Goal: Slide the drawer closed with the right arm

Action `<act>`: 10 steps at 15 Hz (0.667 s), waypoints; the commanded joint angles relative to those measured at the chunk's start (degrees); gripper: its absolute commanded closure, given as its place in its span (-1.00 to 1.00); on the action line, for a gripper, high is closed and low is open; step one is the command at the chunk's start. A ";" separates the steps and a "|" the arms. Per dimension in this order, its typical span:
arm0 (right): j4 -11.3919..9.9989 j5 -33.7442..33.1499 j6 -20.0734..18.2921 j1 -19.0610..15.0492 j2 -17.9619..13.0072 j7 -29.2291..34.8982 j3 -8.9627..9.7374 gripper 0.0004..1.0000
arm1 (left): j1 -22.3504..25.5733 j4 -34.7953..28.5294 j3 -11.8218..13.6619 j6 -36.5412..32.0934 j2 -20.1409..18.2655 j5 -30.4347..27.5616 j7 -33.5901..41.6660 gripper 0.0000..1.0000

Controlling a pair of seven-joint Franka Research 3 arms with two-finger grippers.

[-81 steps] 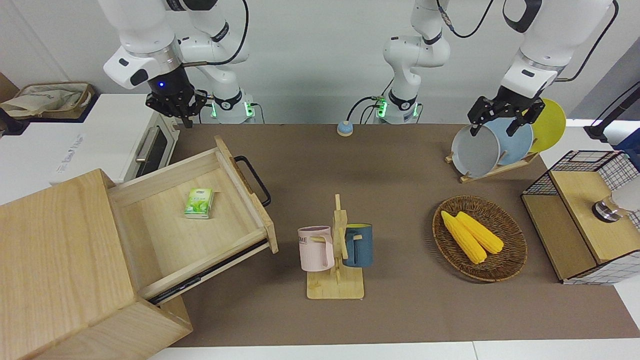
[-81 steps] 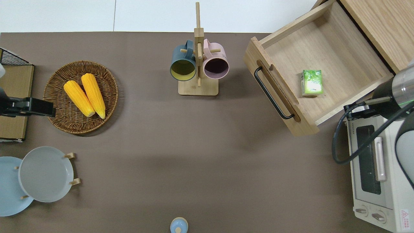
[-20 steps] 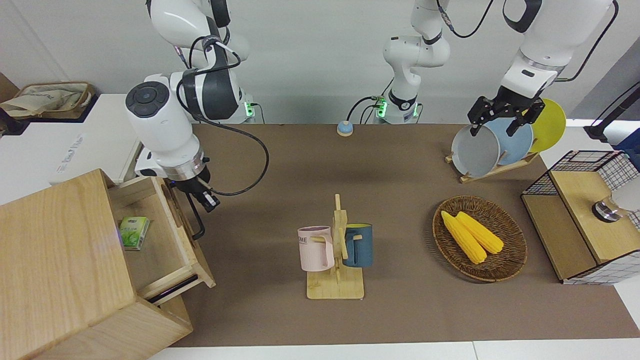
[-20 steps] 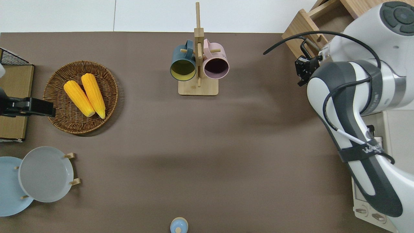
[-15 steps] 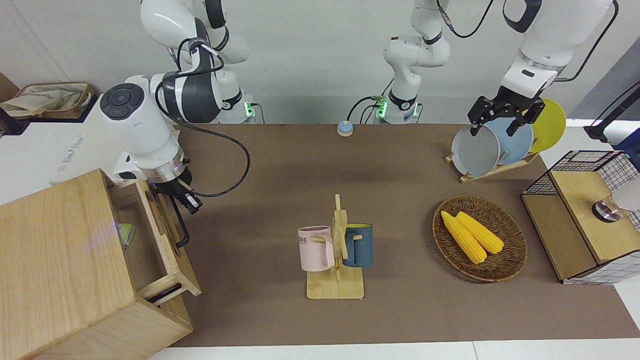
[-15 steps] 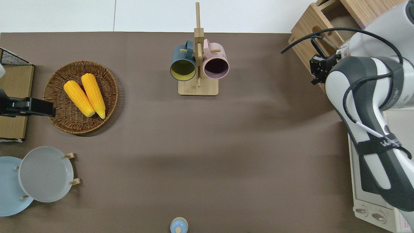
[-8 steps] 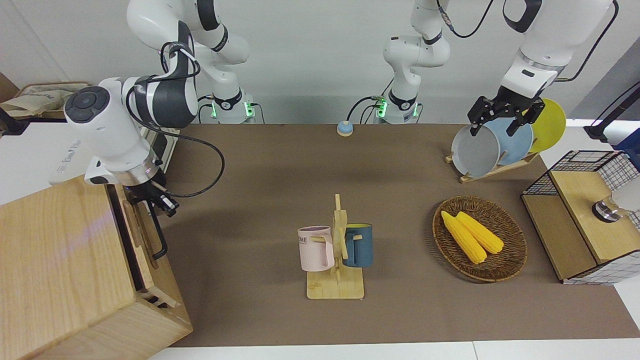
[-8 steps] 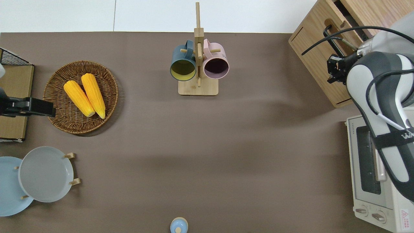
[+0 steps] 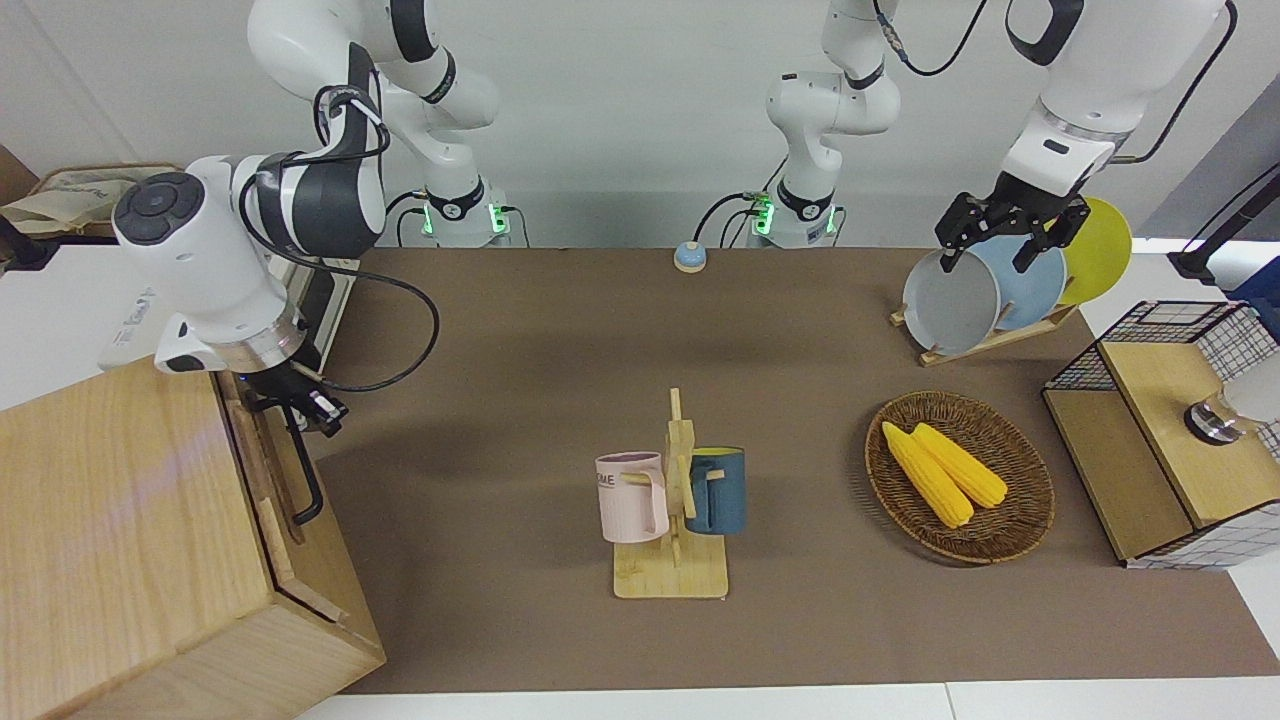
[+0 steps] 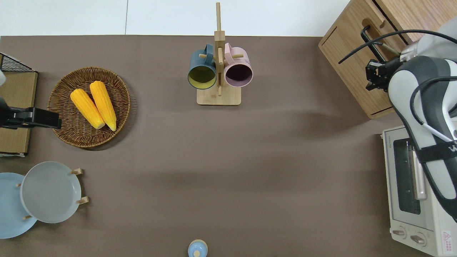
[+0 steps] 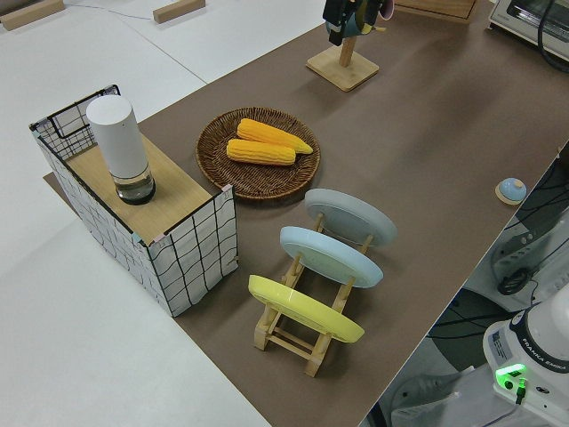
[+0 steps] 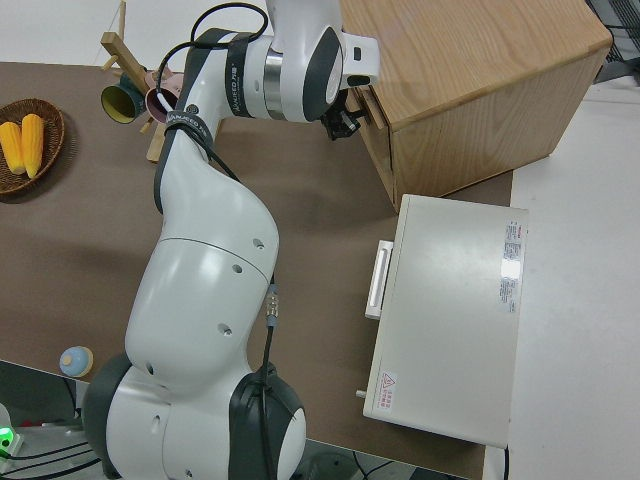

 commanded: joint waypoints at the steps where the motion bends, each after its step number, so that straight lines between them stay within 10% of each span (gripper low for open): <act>1: -0.02 -1.47 1.74 -1.65 0.31 -2.13 0.68 1.00 | -0.99 1.17 0.96 0.03 0.76 0.72 0.44 -0.99; 10: -0.02 -1.47 1.74 -1.83 0.31 -4.07 0.68 1.00 | -0.99 1.17 0.96 0.03 0.76 0.63 0.44 -0.99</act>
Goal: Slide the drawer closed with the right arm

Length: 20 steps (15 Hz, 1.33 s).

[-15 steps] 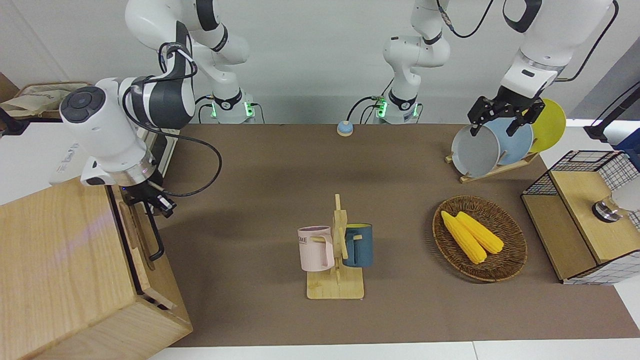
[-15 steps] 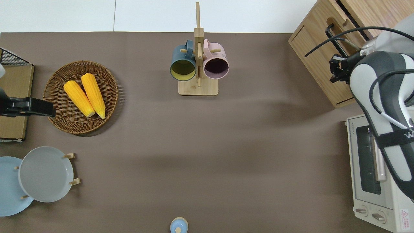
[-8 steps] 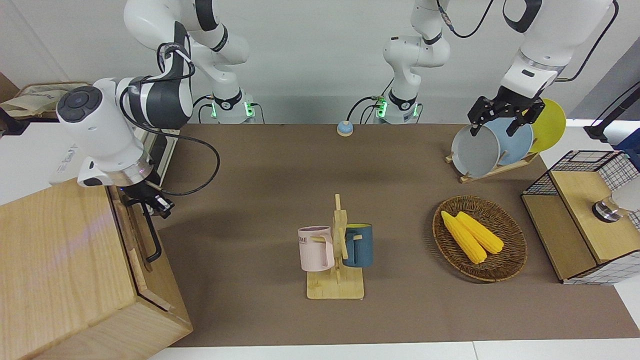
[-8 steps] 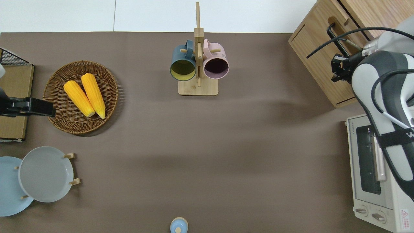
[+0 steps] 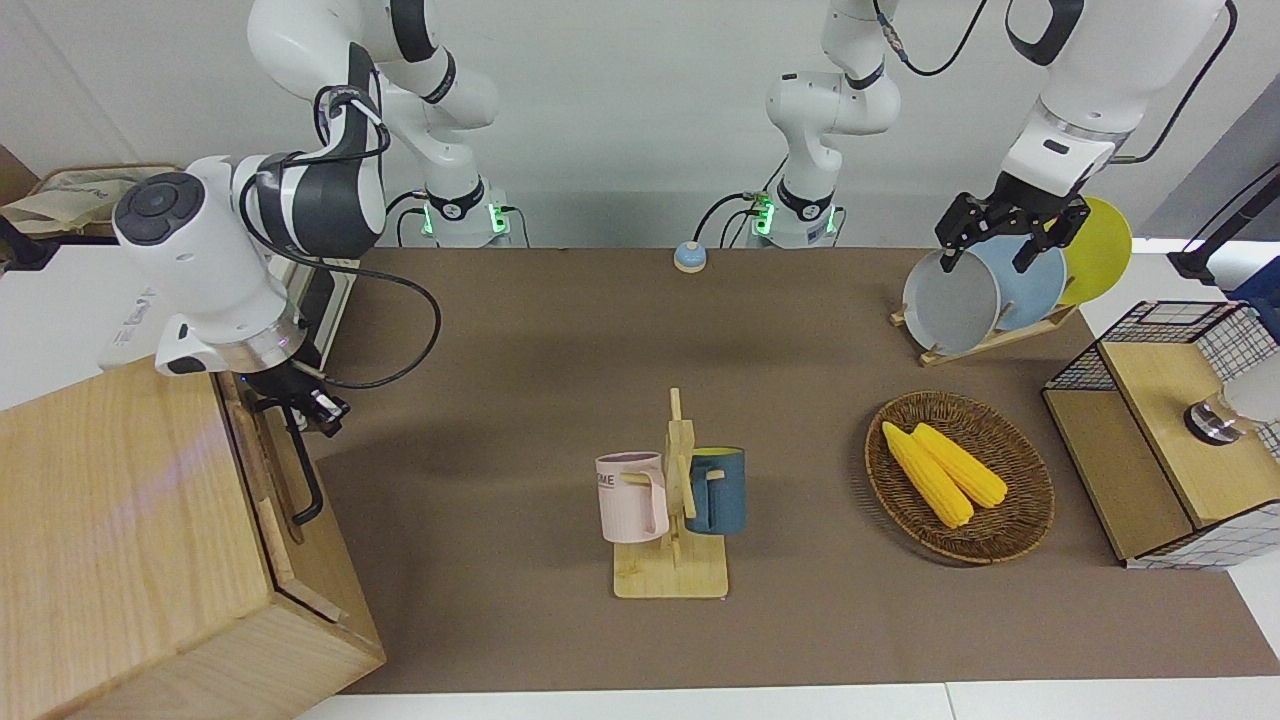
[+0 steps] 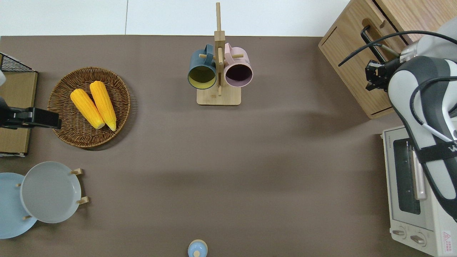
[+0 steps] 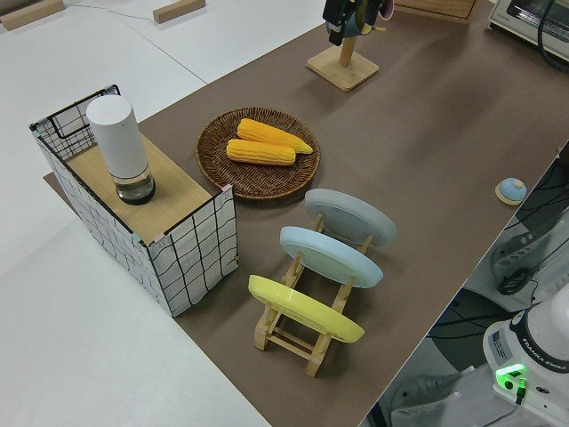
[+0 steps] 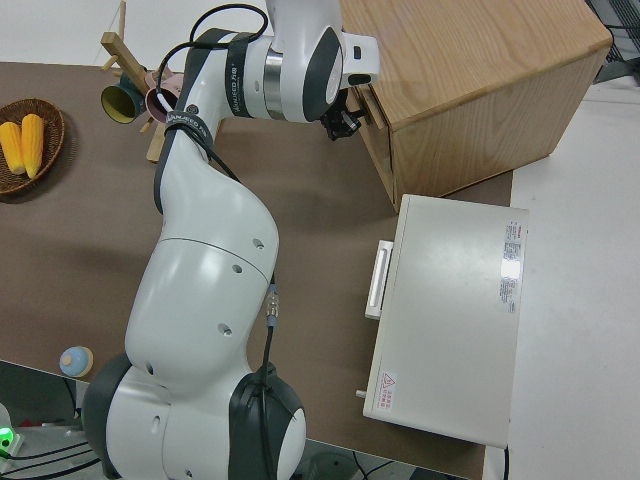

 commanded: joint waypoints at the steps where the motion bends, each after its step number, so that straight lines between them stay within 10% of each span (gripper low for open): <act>1: 0.01 -1.45 1.77 -1.71 0.32 -2.05 0.65 1.00 | -0.99 1.17 0.96 0.03 0.76 0.63 0.44 -1.00; 14: -0.08 -1.54 -6.39 3.99 -1.18 -6.33 0.74 1.00 | -0.99 1.17 0.96 0.03 0.76 0.72 0.44 -1.00; 20: -2.54 -1.45 -10.88 7.08 -8.02 -15.12 0.30 1.00 | -0.99 1.17 0.96 0.03 0.76 0.63 0.44 -1.00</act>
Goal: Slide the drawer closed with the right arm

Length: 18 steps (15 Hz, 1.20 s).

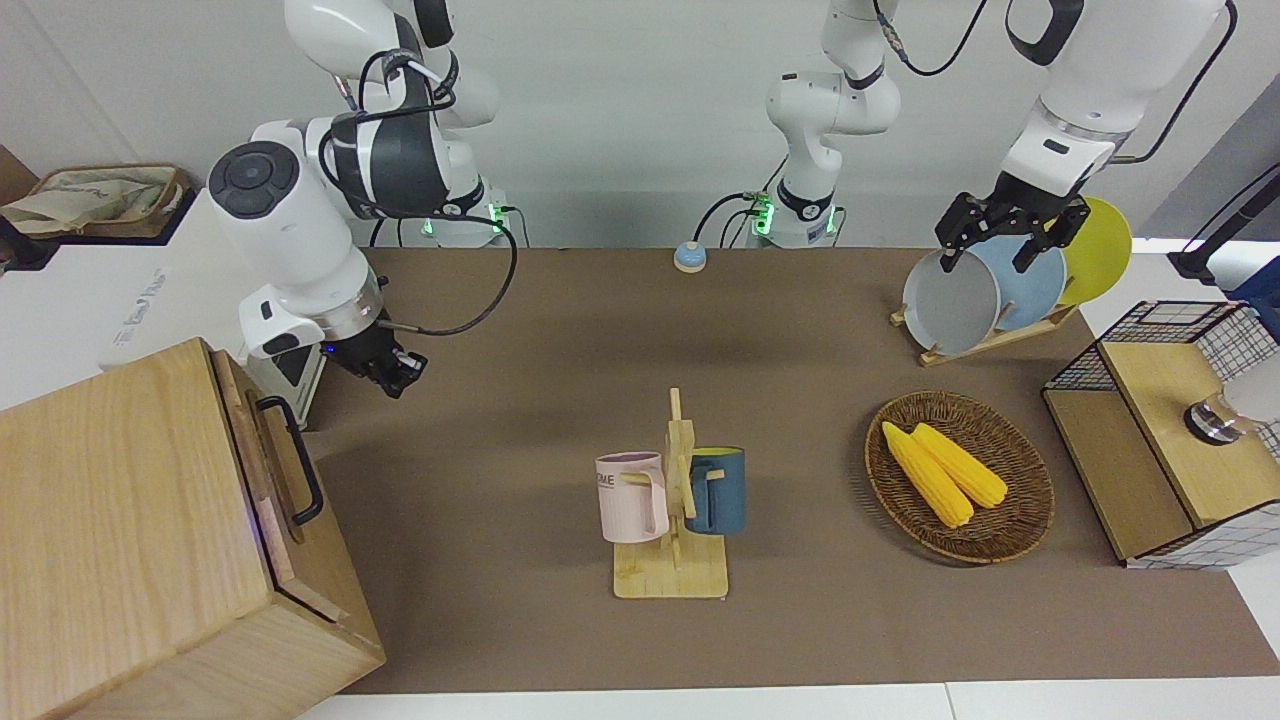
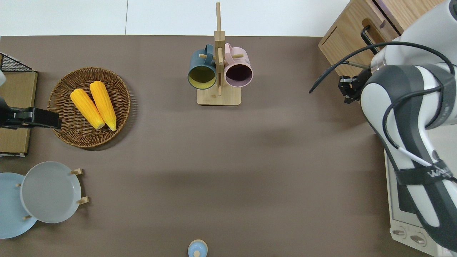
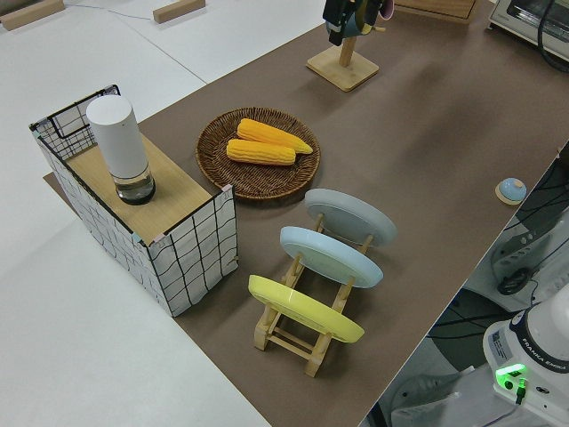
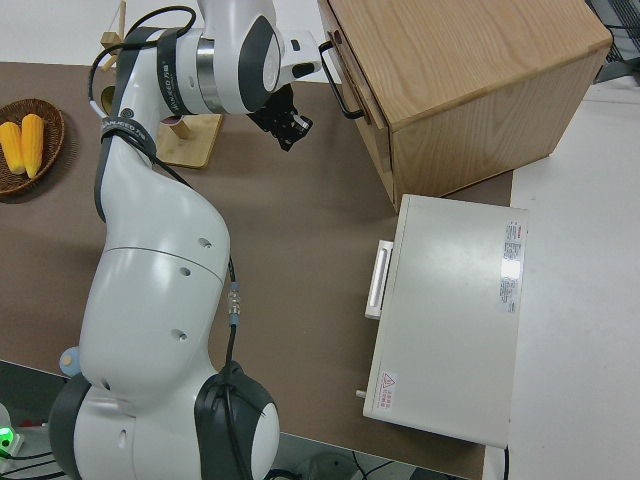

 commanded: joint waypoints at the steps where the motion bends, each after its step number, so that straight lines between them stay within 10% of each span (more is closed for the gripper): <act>1: -2.88 -0.87 -2.37 0.83 -5.23 -7.09 -0.44 1.00 | -0.99 1.17 0.96 0.03 0.76 0.63 0.44 -0.99; 11: -13.59 -4.82 -2.47 2.24 -17.62 -21.77 -1.23 1.00 | -0.99 1.17 0.96 0.03 0.76 0.71 0.44 -1.00; 14: -12.91 -4.21 -2.64 1.37 -17.90 -24.07 -1.14 0.97 | -0.99 1.17 0.96 0.03 0.76 0.71 0.44 -1.00; 18: -10.80 -3.60 -3.52 1.63 -17.37 -23.37 -1.05 -0.15 | -0.99 1.17 0.96 0.03 0.76 0.63 0.44 -0.99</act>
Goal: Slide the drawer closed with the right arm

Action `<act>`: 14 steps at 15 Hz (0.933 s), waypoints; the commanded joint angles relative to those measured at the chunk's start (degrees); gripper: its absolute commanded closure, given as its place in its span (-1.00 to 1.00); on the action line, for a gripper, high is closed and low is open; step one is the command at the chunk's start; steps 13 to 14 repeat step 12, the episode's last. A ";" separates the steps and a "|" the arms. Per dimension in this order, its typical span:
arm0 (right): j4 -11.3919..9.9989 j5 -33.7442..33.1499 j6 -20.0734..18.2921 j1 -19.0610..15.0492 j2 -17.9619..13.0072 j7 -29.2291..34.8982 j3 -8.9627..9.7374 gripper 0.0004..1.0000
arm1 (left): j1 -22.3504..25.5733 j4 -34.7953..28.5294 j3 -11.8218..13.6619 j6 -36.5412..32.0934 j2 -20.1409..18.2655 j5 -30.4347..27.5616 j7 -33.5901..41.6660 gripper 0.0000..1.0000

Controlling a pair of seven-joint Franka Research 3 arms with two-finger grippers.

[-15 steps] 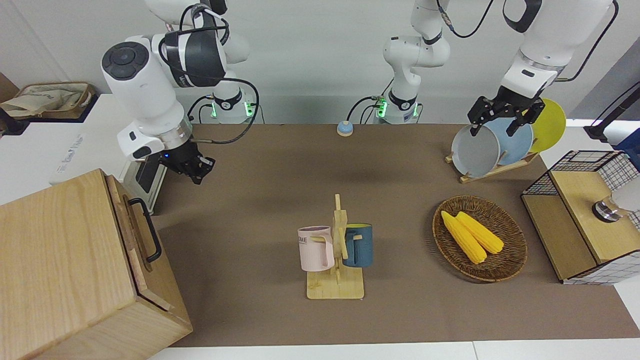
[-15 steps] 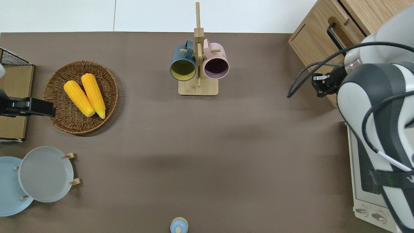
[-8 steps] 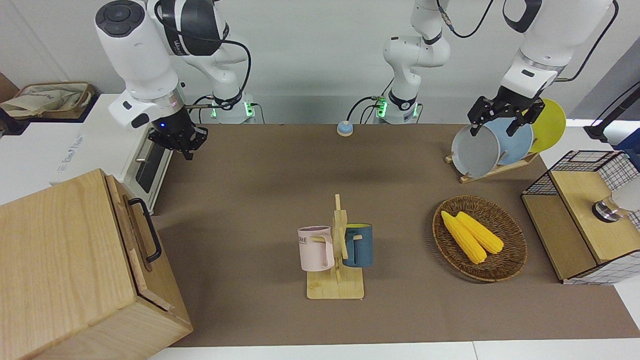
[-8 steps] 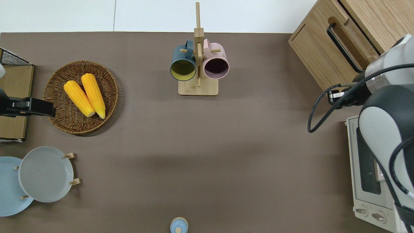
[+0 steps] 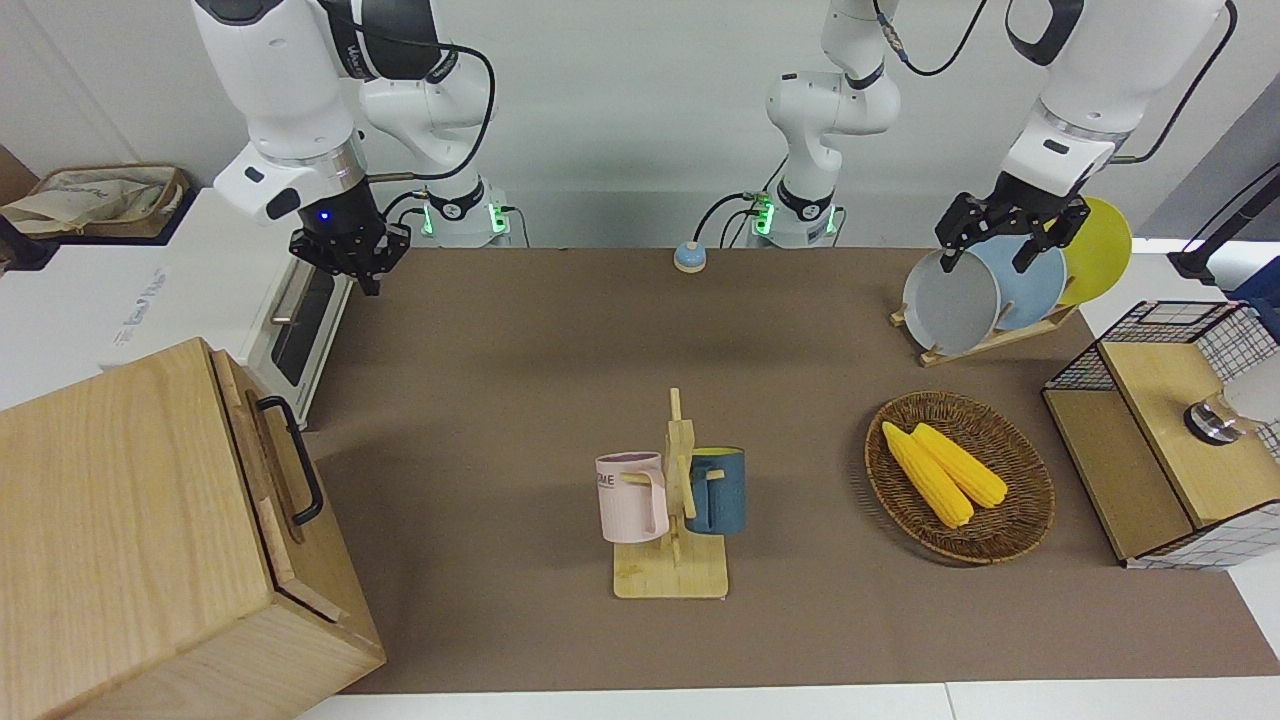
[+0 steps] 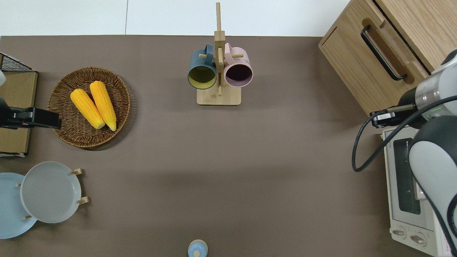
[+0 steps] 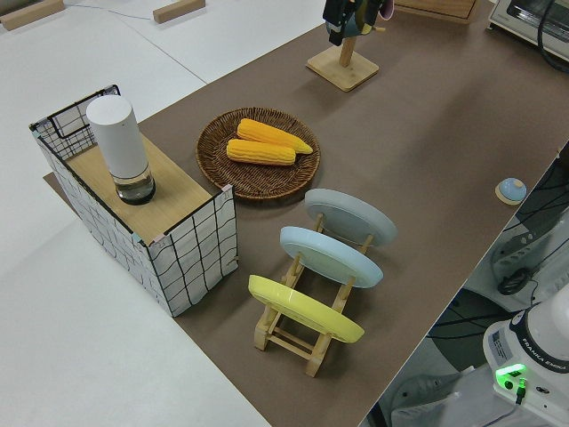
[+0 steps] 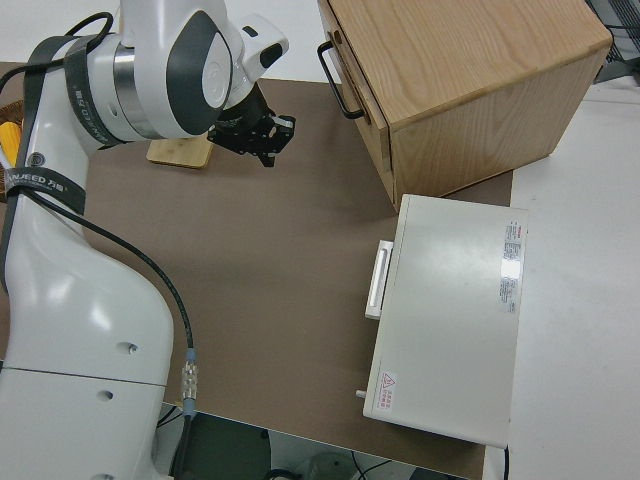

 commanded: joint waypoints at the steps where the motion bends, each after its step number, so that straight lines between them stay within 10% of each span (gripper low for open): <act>1: -0.24 0.39 0.88 -0.41 -0.54 -1.23 0.19 -0.49 | -0.99 1.17 0.96 0.03 0.76 0.63 0.44 -0.99; 3: -0.24 3.36 0.87 -1.11 -0.46 -1.32 0.02 -0.98 | -0.99 1.17 0.96 0.03 0.76 0.71 0.44 -1.00; 14: 3.09 3.56 -0.35 -1.64 1.83 -1.76 0.02 -0.98 | -0.99 1.17 0.96 0.03 0.76 0.72 0.44 -1.00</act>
